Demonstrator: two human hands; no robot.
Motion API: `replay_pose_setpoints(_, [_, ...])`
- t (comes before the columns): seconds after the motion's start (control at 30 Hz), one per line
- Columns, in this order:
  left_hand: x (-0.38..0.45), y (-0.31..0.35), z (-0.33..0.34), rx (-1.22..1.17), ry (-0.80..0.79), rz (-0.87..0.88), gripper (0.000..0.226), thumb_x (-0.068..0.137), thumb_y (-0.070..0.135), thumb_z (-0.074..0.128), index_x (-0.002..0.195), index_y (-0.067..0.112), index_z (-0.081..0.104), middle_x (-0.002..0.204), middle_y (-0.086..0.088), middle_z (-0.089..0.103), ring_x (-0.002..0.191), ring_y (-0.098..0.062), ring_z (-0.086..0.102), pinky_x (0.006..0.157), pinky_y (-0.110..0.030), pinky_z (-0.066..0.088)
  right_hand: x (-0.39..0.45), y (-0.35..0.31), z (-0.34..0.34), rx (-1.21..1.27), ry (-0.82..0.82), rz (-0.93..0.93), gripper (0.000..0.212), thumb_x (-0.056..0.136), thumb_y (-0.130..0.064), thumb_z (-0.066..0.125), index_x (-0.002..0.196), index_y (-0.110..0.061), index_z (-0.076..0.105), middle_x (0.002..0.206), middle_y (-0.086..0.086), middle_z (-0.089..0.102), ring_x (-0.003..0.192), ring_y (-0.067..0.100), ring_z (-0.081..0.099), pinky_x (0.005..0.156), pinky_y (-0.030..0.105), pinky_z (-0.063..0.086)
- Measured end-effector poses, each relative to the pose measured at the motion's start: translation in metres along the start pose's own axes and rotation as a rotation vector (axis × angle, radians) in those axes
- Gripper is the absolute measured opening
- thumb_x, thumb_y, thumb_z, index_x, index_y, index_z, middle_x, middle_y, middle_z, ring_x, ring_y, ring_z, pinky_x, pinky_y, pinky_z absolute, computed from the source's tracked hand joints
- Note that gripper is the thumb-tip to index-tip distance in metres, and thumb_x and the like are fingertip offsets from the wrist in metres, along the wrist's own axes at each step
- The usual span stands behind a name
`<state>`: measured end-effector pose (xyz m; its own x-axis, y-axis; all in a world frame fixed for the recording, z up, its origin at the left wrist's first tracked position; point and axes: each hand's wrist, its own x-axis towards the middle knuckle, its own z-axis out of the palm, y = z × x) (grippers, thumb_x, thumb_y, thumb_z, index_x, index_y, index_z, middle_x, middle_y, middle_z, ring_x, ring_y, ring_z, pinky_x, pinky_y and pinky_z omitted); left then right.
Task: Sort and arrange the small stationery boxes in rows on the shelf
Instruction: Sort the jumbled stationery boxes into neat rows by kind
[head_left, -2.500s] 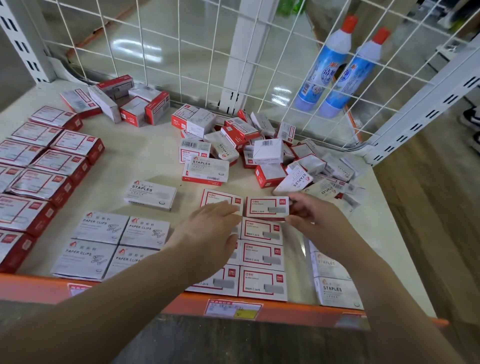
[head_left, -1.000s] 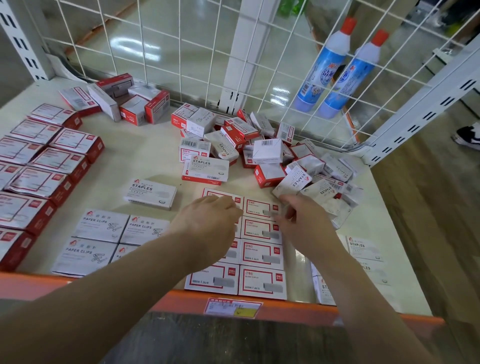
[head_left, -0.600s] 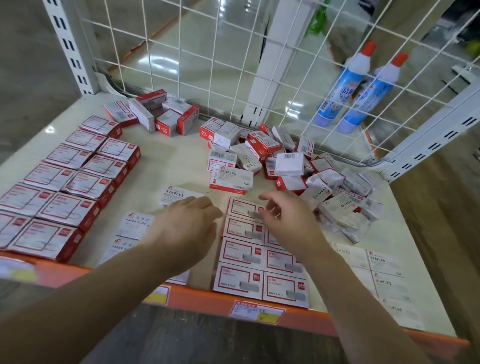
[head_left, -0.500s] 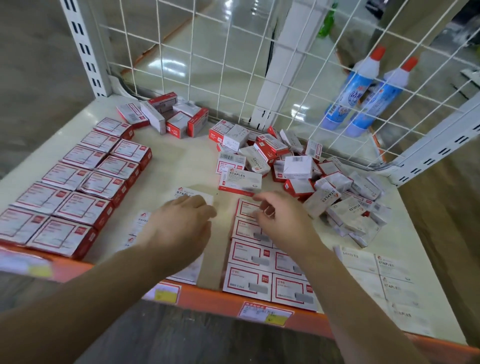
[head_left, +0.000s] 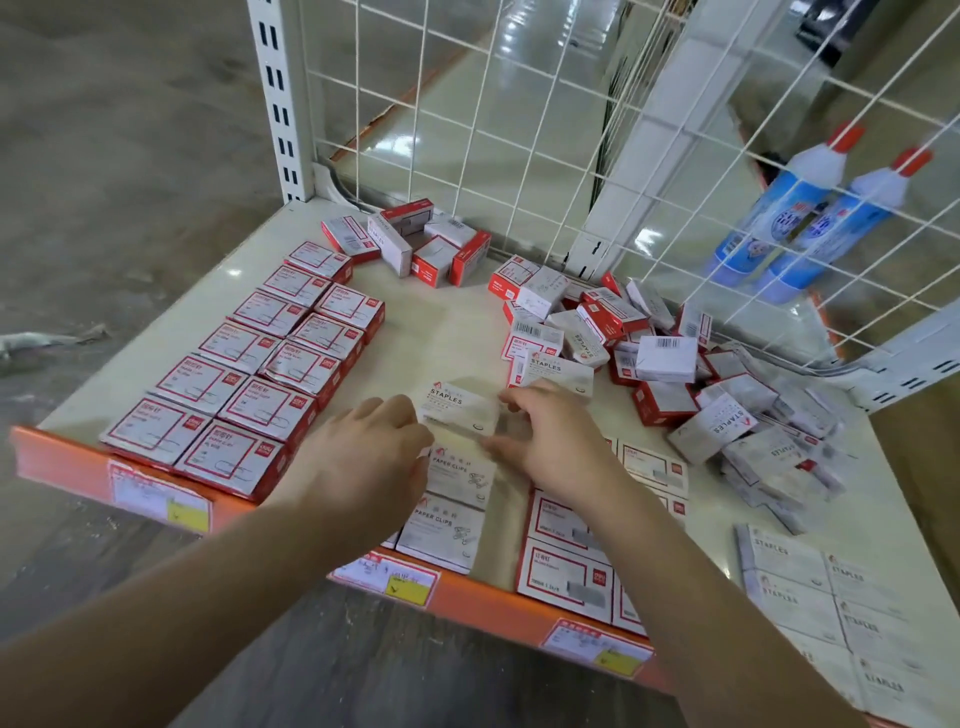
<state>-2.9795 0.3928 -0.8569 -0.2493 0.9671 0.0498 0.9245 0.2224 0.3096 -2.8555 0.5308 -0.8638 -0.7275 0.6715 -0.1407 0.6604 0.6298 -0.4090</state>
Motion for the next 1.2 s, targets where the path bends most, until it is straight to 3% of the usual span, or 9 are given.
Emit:
replay_pose_setpoints(0.17, [0.002, -0.002, 0.001, -0.014, -0.029, -0.011, 0.033, 0.097, 0.031, 0.033, 0.122, 0.023, 0.054, 0.118, 0.007, 0.046, 0.109, -0.013, 0.042, 0.087, -0.026, 0.041, 0.007, -0.002, 0.003, -0.034, -0.008, 0.014, 0.039, 0.083, -0.031, 0.067, 0.118, -0.014, 0.059, 0.112, 0.003, 0.055, 0.104, 0.016, 0.048, 0.082, 0.024, 0.034])
replay_pose_setpoints(0.3, [0.003, -0.002, 0.003, -0.123, 0.004, -0.087, 0.031, 0.097, 0.031, 0.037, 0.123, 0.026, 0.053, 0.119, 0.01, 0.049, 0.109, -0.01, 0.044, 0.088, -0.025, 0.043, 0.005, 0.0, -0.004, 0.054, 0.033, -0.011, 0.035, 0.085, -0.024, 0.064, 0.119, -0.018, 0.059, 0.113, 0.0, 0.056, 0.105, 0.016, 0.049, 0.089, 0.028, 0.04])
replay_pose_setpoints(0.5, [0.012, -0.001, 0.006, -0.38, 0.131, -0.274, 0.025, 0.092, 0.025, 0.05, 0.115, 0.018, 0.057, 0.096, 0.009, 0.053, 0.089, -0.008, 0.053, 0.075, -0.023, 0.048, -0.008, 0.018, -0.02, 0.098, 0.175, -0.014, 0.043, 0.082, -0.012, 0.065, 0.124, -0.022, 0.059, 0.122, -0.004, 0.057, 0.113, 0.012, 0.05, 0.098, 0.03, 0.041])
replay_pose_setpoints(0.67, [0.023, 0.01, 0.008, -0.534, 0.134, -0.284, 0.034, 0.093, 0.026, 0.05, 0.126, 0.017, 0.055, 0.103, 0.008, 0.058, 0.096, -0.007, 0.053, 0.075, -0.018, 0.044, -0.032, 0.022, -0.028, 0.129, 0.218, -0.067, 0.043, 0.083, -0.019, 0.066, 0.125, -0.026, 0.057, 0.113, -0.015, 0.054, 0.094, -0.01, 0.038, 0.079, 0.0, 0.029])
replay_pose_setpoints(0.8, [0.025, 0.023, 0.01, -0.636, 0.095, -0.275, 0.034, 0.096, 0.026, 0.044, 0.128, 0.02, 0.054, 0.116, 0.004, 0.062, 0.095, -0.006, 0.052, 0.084, -0.022, 0.046, -0.047, 0.021, -0.031, 0.127, 0.22, -0.049, 0.044, 0.084, -0.022, 0.066, 0.125, -0.032, 0.054, 0.106, -0.024, 0.048, 0.086, -0.013, 0.039, 0.074, -0.003, 0.029])
replay_pose_setpoints(0.9, [0.024, 0.03, 0.011, -0.662, 0.065, -0.253, 0.03, 0.097, 0.023, 0.043, 0.124, 0.021, 0.055, 0.093, 0.017, 0.06, 0.088, -0.009, 0.058, 0.079, -0.032, 0.054, -0.053, 0.022, -0.031, 0.13, 0.198, -0.042, 0.043, 0.085, -0.024, 0.063, 0.125, -0.035, 0.052, 0.105, -0.023, 0.052, 0.087, -0.019, 0.04, 0.071, -0.003, 0.028])
replay_pose_setpoints(0.97, [0.023, 0.033, 0.013, -0.649, 0.055, -0.247, 0.029, 0.096, 0.02, 0.043, 0.123, 0.02, 0.055, 0.083, 0.023, 0.052, 0.084, -0.008, 0.057, 0.075, -0.028, 0.053, -0.056, 0.022, -0.032, 0.155, 0.189, -0.021, 0.043, 0.086, -0.022, 0.062, 0.125, -0.035, 0.05, 0.103, -0.021, 0.055, 0.086, -0.017, 0.042, 0.07, 0.0, 0.031])
replay_pose_setpoints(1.13, [0.02, 0.038, 0.014, -0.622, 0.051, -0.251, 0.031, 0.096, 0.025, 0.044, 0.125, 0.023, 0.054, 0.083, 0.024, 0.051, 0.074, 0.003, 0.051, 0.058, -0.005, 0.039, -0.058, 0.02, -0.033, 0.185, 0.175, -0.011, 0.047, 0.088, -0.017, 0.06, 0.129, -0.035, 0.045, 0.1, -0.027, 0.048, 0.086, -0.017, 0.042, 0.07, 0.0, 0.033])
replay_pose_setpoints(1.2, [0.02, 0.04, 0.014, -0.63, 0.049, -0.253, 0.03, 0.095, 0.025, 0.047, 0.124, 0.023, 0.054, 0.078, 0.027, 0.048, 0.073, 0.007, 0.049, 0.058, -0.003, 0.038, -0.058, 0.02, -0.033, 0.188, 0.169, -0.003, 0.051, 0.088, -0.016, 0.06, 0.132, -0.035, 0.043, 0.102, -0.026, 0.046, 0.084, -0.017, 0.041, 0.07, 0.0, 0.032])
